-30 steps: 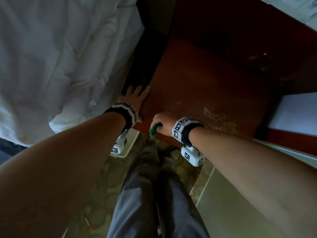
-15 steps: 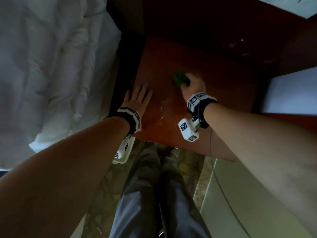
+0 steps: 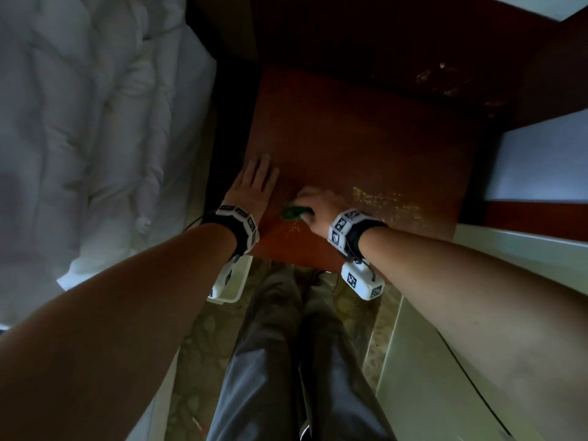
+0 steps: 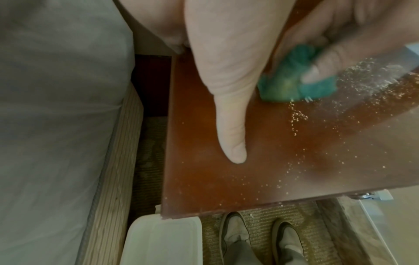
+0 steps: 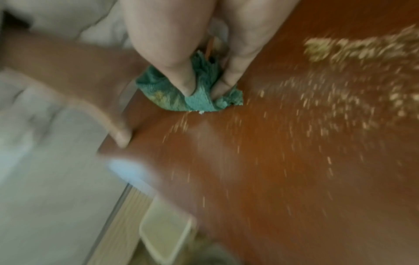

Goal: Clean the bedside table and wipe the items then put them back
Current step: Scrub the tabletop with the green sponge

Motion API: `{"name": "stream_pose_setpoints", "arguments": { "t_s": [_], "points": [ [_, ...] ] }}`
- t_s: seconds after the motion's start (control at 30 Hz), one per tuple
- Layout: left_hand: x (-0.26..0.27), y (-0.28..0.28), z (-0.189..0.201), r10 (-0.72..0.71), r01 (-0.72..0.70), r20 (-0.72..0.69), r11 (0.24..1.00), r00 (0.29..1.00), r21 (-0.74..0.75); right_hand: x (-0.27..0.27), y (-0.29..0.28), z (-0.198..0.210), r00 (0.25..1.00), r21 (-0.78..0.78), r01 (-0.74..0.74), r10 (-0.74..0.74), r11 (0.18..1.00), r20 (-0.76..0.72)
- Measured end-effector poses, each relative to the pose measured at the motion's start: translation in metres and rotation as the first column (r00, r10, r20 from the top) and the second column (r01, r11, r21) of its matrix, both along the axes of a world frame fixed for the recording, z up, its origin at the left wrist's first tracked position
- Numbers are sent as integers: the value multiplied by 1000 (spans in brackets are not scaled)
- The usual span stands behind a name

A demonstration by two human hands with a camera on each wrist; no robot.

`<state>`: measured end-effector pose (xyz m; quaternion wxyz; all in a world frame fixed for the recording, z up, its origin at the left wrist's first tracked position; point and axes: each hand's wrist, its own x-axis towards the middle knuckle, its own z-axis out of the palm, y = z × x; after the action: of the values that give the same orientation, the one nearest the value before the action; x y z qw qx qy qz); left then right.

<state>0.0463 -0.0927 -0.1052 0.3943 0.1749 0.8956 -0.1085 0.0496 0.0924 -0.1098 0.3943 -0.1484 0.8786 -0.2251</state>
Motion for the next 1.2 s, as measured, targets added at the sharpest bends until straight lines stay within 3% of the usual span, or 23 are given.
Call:
{"name": "stream_pose_setpoints", "arguments": {
  "t_s": [0.23,0.3,0.37,0.43,0.5,0.57,0.7,1.07,1.2],
  "points": [
    [0,2,-1,-3,4,6,1000,1000,-14,19,-8,-6,970,4,-212,210,977,123],
    [-1,3,-1,1,-1,9,1000,1000,-15,16,-6,-4,978,-19,-99,100,995,184],
    [-1,3,-3,6,-6,17,1000,1000,-4,9,2,0,975,-48,147,-137,988,175],
    [-1,2,-5,13,-13,9,1000,1000,8,-2,15,6,946,-49,323,-321,945,46],
    [-1,3,-5,25,-25,12,1000,1000,15,-13,30,10,921,-8,374,-373,927,-117],
    [-1,5,-4,35,-35,25,999,999,18,-24,44,10,913,52,374,-358,926,-193],
    [-1,6,-5,39,-40,19,999,999,22,-27,55,7,928,79,353,-339,932,-155],
    [2,4,-7,31,-31,-19,999,999,22,49,37,-6,999,5,-6,6,1000,39],
    [-2,9,-7,65,-65,1,998,998,18,44,34,-6,982,21,79,-81,997,170]
  ]
}}
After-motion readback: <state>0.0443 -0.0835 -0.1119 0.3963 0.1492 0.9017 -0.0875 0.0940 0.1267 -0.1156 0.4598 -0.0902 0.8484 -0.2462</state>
